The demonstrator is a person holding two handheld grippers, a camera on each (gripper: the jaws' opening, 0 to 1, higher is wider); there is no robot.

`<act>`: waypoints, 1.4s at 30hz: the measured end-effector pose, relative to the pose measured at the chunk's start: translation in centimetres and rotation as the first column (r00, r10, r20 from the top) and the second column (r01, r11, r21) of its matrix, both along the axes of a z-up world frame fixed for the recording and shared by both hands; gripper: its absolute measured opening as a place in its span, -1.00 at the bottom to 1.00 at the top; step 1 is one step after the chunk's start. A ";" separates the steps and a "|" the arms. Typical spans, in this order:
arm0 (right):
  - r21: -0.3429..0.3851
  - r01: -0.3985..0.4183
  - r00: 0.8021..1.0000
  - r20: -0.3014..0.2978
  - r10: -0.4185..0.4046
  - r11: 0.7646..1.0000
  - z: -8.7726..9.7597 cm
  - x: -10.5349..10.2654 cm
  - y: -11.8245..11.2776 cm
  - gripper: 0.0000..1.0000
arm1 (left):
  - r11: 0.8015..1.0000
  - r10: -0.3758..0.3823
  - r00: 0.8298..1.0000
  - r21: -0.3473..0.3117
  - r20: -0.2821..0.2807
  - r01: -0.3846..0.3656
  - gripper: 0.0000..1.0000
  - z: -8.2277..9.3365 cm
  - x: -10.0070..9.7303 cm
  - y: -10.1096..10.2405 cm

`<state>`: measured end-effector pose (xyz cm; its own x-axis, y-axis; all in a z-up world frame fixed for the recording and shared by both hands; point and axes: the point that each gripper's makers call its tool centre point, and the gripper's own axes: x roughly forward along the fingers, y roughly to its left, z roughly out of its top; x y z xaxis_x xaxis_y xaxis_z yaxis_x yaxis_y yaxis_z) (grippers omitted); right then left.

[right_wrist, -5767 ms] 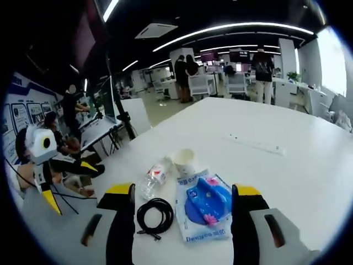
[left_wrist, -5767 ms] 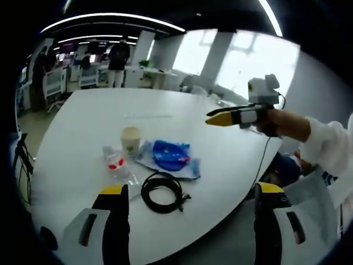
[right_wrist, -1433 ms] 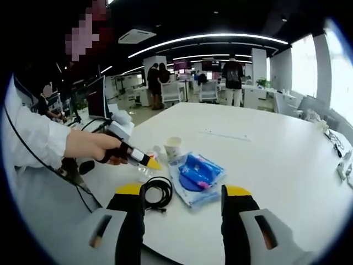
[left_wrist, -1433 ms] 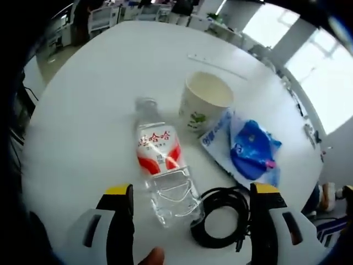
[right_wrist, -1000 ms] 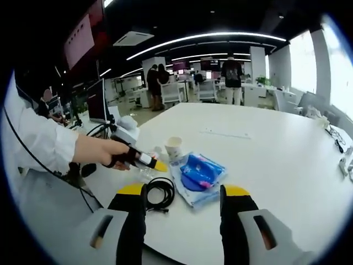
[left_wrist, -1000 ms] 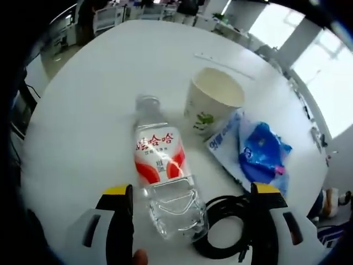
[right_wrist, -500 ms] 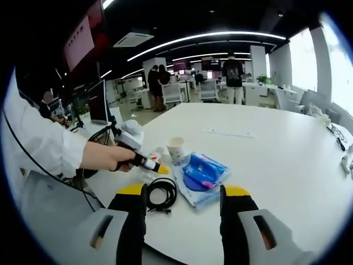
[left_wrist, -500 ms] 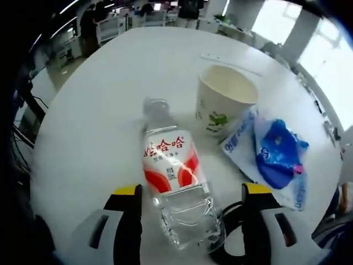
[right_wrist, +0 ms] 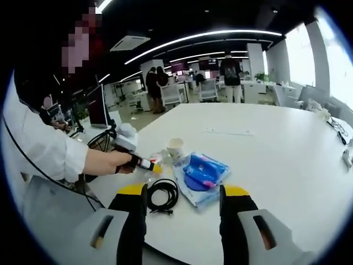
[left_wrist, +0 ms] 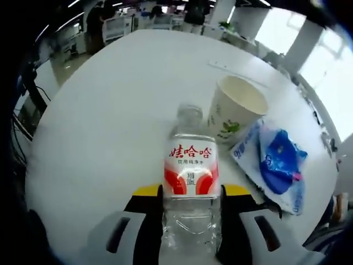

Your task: Arrange the tabletop items into an orderly group along one side of the table until the central work area is clear of visible clutter.

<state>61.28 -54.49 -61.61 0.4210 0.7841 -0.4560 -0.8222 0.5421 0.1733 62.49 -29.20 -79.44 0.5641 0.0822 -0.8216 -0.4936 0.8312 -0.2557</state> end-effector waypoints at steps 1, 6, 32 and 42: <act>-0.001 -0.004 1.000 0.001 0.004 1.000 0.0 0.0 0.1 -0.01 | 1.000 0.000 1.000 0.000 0.002 0.000 -0.28 0.0 -0.1 0.0; 0.001 0.004 1.000 0.000 -0.004 1.000 0.0 0.1 -0.1 -0.01 | 0.996 0.063 0.997 -0.063 0.050 -0.060 -0.28 0.5 -0.6 -0.1; 0.029 -0.073 0.997 0.005 0.073 0.997 0.5 -1.3 1.2 -0.02 | 0.985 0.134 0.979 -0.132 0.153 -0.114 -0.44 4.3 -2.4 2.0; 0.056 -0.068 0.998 -0.011 0.069 0.996 0.7 -1.4 1.1 -0.02 | 0.990 0.075 0.990 -0.130 0.121 -0.059 -0.44 3.4 -2.8 0.7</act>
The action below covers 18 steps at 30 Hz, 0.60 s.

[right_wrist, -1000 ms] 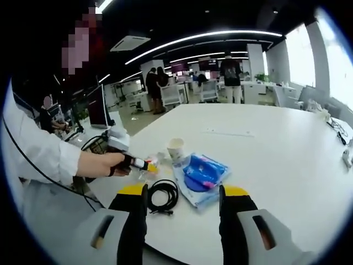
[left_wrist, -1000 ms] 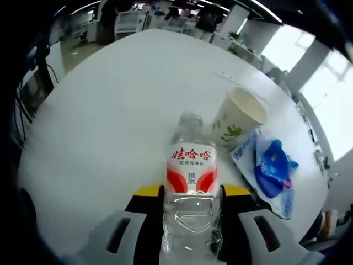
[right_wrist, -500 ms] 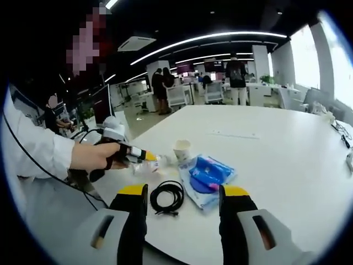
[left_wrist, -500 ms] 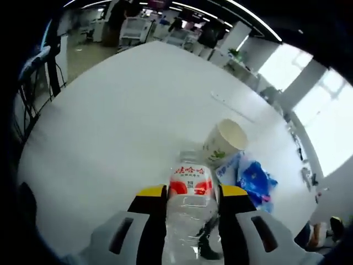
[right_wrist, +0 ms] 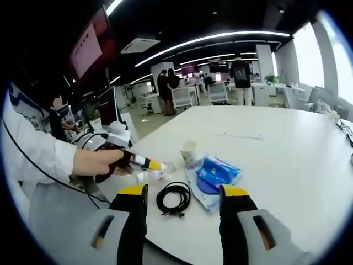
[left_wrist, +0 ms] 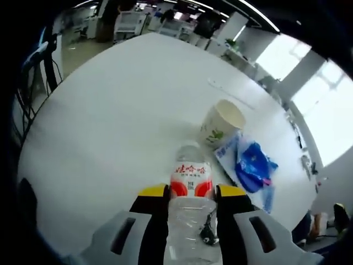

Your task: Arrange the tabletop items into an orderly group along one side of the table until the central work area is clear of visible clutter.

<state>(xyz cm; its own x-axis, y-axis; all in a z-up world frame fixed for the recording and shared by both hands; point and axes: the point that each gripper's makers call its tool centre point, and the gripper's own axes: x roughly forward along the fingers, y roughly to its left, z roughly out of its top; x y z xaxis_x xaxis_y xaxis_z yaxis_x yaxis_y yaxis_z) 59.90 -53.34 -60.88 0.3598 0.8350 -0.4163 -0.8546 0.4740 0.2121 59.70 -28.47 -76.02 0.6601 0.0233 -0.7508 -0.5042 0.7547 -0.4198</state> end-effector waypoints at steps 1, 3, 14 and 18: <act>0.002 0.001 1.000 -0.003 -0.001 1.000 0.0 0.0 0.0 -0.02 | 1.000 -0.022 1.000 0.011 -0.007 0.022 -0.44 0.1 -0.2 -0.5; 0.009 0.004 1.000 -0.008 -0.003 1.000 0.0 0.0 0.0 -0.02 | 0.997 -0.066 0.997 0.043 -0.030 0.067 -0.44 0.0 -0.4 -1.0; 0.022 0.007 1.000 -0.030 -0.006 1.000 0.0 0.0 0.0 -0.03 | 0.979 -0.190 0.976 0.055 -0.110 0.196 -0.45 -1.4 -0.5 -2.7; 0.024 0.009 0.999 -0.035 -0.008 1.000 0.0 0.0 0.0 -0.03 | 0.950 -0.288 0.937 0.069 -0.197 0.306 -0.46 -2.3 -0.8 -3.1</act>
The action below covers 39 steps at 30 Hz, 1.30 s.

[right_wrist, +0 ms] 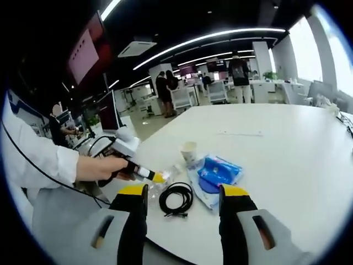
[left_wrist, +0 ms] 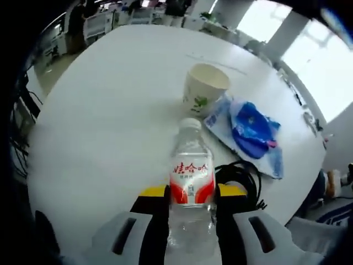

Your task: Arrange the tabletop items into an orderly group along one side of the table until the central work area is clear of visible clutter.

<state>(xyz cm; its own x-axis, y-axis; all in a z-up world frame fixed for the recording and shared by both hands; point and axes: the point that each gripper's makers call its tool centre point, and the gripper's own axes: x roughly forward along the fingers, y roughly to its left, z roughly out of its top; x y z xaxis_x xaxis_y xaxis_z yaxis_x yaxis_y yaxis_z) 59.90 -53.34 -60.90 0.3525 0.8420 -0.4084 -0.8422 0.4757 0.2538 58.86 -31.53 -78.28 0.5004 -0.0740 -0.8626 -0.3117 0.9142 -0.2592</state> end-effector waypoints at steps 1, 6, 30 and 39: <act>0.000 0.001 1.000 -0.001 -0.001 1.000 0.0 0.0 0.0 -0.03 | 1.000 -0.015 1.000 -0.006 -0.021 0.015 -0.46 -0.2 -0.2 -0.4; 0.006 0.005 1.000 -0.009 -0.005 1.000 0.0 0.1 -0.1 -0.03 | 0.999 -0.046 0.998 0.005 -0.049 0.046 -0.46 -0.1 0.6 -0.3; 0.018 0.016 0.999 -0.036 -0.015 1.000 -0.1 0.1 -0.1 -0.03 | 0.989 -0.145 0.978 -0.005 -0.147 0.146 -0.25 -1.6 0.8 -2.2; 0.011 0.025 0.999 -0.040 -0.024 1.000 -0.3 0.3 -0.3 -0.05 | 0.988 -0.151 0.983 0.018 -0.103 0.154 -0.33 -1.4 1.1 -2.3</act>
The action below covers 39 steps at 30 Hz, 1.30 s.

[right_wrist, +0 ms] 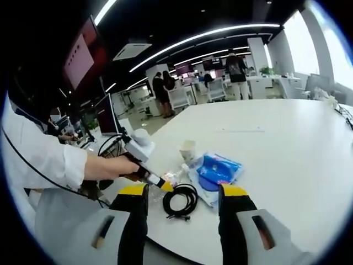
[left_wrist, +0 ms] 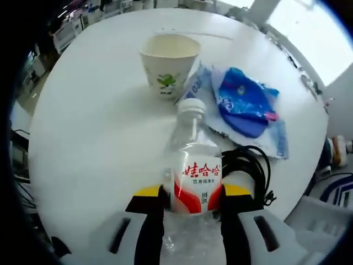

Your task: Arrange the tabletop items into an orderly group along one side of the table until the central work area is clear of visible clutter.

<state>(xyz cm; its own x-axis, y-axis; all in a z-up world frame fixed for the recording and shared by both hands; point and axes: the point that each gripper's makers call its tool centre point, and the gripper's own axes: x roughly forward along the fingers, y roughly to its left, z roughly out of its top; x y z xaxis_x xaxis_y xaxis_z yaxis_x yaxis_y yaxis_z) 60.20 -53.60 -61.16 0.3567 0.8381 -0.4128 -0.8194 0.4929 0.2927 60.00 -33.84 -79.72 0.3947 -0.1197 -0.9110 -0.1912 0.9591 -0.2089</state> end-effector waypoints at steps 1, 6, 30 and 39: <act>0.001 0.001 1.000 0.000 -0.001 1.000 0.0 0.0 0.0 -0.05 | 1.000 -0.005 1.000 0.003 0.005 0.005 -0.34 0.1 -0.1 -0.1; 0.012 0.007 1.000 -0.002 -0.007 1.000 0.2 0.1 0.0 -0.06 | 0.999 0.028 0.997 -0.048 0.072 -0.024 -0.35 1.2 -0.2 -0.4; 0.059 -0.080 0.996 -0.030 0.082 0.995 0.5 -1.5 1.2 -0.05 | 0.993 0.113 0.931 -0.071 0.347 -0.094 -0.32 10.2 -2.4 -0.8; 0.073 -0.104 0.993 -0.050 0.108 0.992 0.5 -2.2 1.6 -0.05 | 0.989 0.149 0.860 -0.072 0.489 -0.130 -0.32 14.9 -2.9 -1.6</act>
<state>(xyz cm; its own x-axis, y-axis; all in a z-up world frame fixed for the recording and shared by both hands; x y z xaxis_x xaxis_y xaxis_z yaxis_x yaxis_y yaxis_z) 58.02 -51.97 -60.62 0.2431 0.8974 -0.3682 -0.8479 0.3810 0.3687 57.12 -35.41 -64.82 0.8051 -0.0584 -0.5903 -0.1858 0.9202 -0.3445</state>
